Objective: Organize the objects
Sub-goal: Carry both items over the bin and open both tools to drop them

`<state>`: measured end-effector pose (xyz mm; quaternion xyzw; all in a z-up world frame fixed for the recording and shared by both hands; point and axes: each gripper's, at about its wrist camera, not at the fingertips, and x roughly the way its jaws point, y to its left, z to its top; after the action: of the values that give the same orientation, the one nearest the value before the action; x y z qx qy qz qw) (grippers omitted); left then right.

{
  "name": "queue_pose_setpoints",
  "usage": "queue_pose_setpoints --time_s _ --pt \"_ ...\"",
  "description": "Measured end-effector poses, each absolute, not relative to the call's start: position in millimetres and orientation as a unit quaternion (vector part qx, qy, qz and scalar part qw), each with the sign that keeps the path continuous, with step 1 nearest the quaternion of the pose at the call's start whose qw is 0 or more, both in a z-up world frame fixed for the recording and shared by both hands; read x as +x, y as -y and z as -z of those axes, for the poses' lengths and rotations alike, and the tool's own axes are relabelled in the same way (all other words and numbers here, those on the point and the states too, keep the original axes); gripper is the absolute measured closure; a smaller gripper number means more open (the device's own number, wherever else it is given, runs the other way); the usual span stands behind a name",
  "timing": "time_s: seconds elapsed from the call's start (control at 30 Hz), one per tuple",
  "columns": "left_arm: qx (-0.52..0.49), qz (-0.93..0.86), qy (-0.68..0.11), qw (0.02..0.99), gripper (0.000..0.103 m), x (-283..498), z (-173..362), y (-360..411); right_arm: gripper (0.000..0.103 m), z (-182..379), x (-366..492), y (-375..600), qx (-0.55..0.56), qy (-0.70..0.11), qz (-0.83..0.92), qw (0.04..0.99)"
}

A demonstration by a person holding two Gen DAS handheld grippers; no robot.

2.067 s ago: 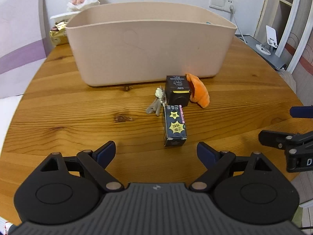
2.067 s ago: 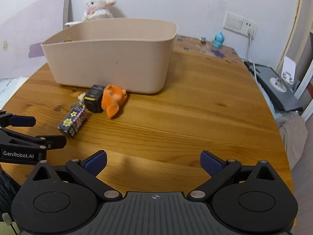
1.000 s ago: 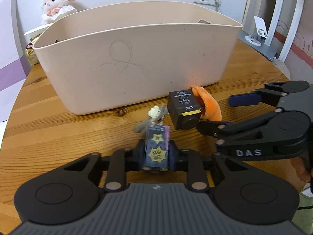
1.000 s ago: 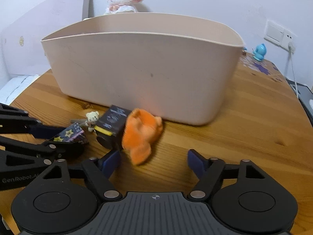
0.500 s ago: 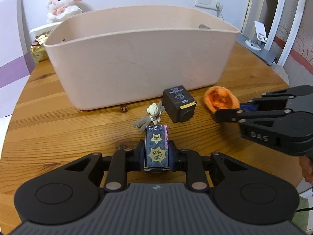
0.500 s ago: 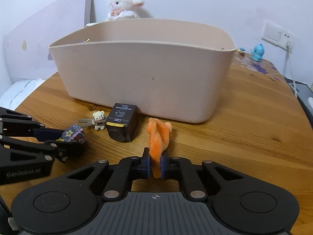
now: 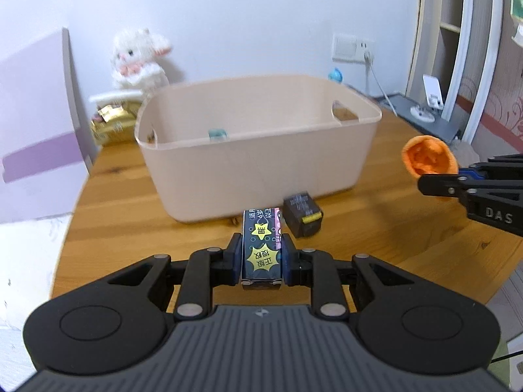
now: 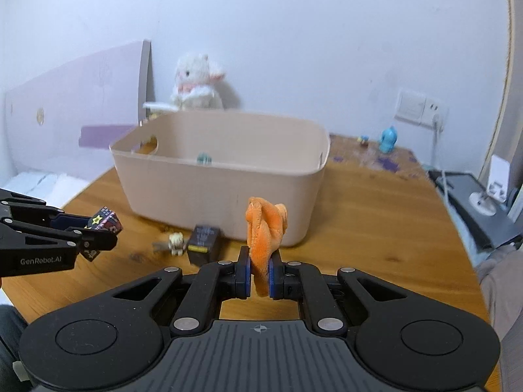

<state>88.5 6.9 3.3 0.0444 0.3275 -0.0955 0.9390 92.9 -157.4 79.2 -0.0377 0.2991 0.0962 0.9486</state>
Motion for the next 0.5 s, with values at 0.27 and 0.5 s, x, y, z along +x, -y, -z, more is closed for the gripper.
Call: queue_pose_setpoints --time_s 0.27,0.5 --pt "0.048 0.076 -0.279 0.956 0.078 91.9 -43.5 -10.2 0.093 -115.4 89.7 156.2 -0.042 -0.245 -0.093 0.964" --pt "0.061 0.058 -0.254 0.964 0.078 122.1 -60.9 -6.0 0.093 -136.6 114.5 152.4 -0.046 -0.212 -0.089 0.972"
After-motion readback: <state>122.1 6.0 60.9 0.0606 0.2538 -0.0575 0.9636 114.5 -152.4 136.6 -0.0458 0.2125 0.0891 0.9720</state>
